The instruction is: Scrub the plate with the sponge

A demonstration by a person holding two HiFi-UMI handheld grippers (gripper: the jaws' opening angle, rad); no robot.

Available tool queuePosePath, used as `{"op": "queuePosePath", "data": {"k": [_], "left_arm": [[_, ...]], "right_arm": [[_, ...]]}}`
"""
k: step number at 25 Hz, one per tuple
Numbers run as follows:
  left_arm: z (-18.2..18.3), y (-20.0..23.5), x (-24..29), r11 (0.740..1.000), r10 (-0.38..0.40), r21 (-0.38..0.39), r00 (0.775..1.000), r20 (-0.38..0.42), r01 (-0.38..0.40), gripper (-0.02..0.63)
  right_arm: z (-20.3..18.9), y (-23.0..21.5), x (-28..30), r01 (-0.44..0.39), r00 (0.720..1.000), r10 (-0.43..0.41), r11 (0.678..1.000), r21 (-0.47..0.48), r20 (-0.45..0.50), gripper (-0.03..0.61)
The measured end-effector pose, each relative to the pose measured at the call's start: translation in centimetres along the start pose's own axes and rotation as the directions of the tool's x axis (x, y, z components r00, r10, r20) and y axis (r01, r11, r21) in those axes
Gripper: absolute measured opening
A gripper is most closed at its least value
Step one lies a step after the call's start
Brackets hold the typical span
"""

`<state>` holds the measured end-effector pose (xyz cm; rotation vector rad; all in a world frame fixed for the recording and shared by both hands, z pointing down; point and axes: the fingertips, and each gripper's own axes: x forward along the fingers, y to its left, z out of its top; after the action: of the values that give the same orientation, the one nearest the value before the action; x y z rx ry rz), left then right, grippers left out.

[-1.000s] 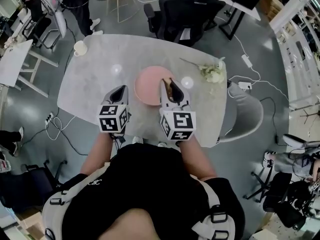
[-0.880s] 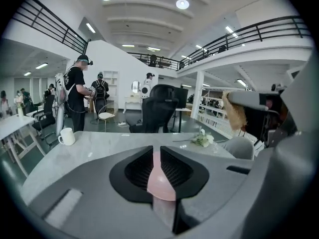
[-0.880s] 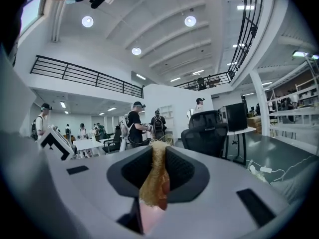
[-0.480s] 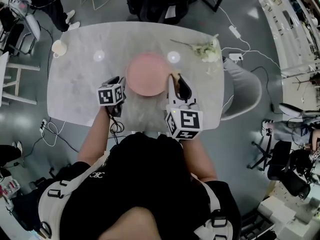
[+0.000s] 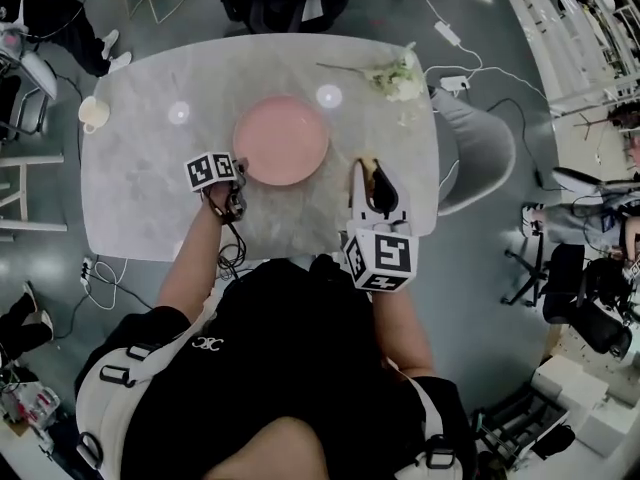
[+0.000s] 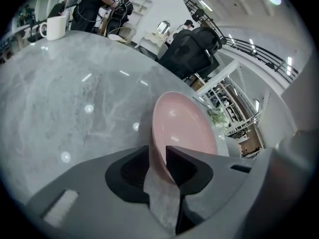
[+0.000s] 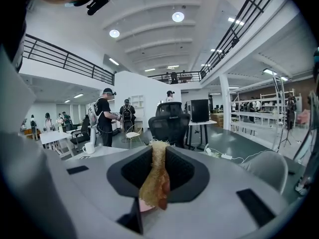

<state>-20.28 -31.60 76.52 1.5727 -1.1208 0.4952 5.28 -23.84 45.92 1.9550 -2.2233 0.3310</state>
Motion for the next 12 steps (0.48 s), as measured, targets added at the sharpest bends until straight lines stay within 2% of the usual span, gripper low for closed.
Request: {"op": "queuePosePath", "data": {"k": [3,4,7,9,12], "left_arm": [[-1.8,-0.8,2.0,0.993,-0.029,-0.115,0.997,-0.073,0.02,0.096],[-2.3,-1.0,2.3,0.988,-0.039,-0.156,0.996,-0.083,0.026,0.064],[-2.8,-1.8,1.8,0.97,-0.065,-0.239,0.997,-0.051,0.051,0.045],[-2.7,-2.8,0.8,0.967,-0.085,-0.241,0.996,-0.012,0.08,0.029],[-3.2,-4.3,-0.8,0.989,-0.066,-0.137,0.998,-0.005,0.064,0.029]], "right_arm": [[-0.5,-1.2,-0.7,0.023,1.0,-0.023,1.0,0.006,-0.004,0.075],[-0.6,-1.4,-0.9,0.026,1.0,-0.026,1.0,0.006,-0.003,0.075],[-0.6,-1.8,-1.3,0.024,1.0,-0.024,1.0,0.009,0.005,0.075],[-0.5,-2.1,-1.3,0.013,1.0,-0.013,1.0,0.007,0.009,0.075],[-0.7,-2.0,-1.0,-0.013,1.0,0.013,1.0,0.012,0.01,0.075]]}}
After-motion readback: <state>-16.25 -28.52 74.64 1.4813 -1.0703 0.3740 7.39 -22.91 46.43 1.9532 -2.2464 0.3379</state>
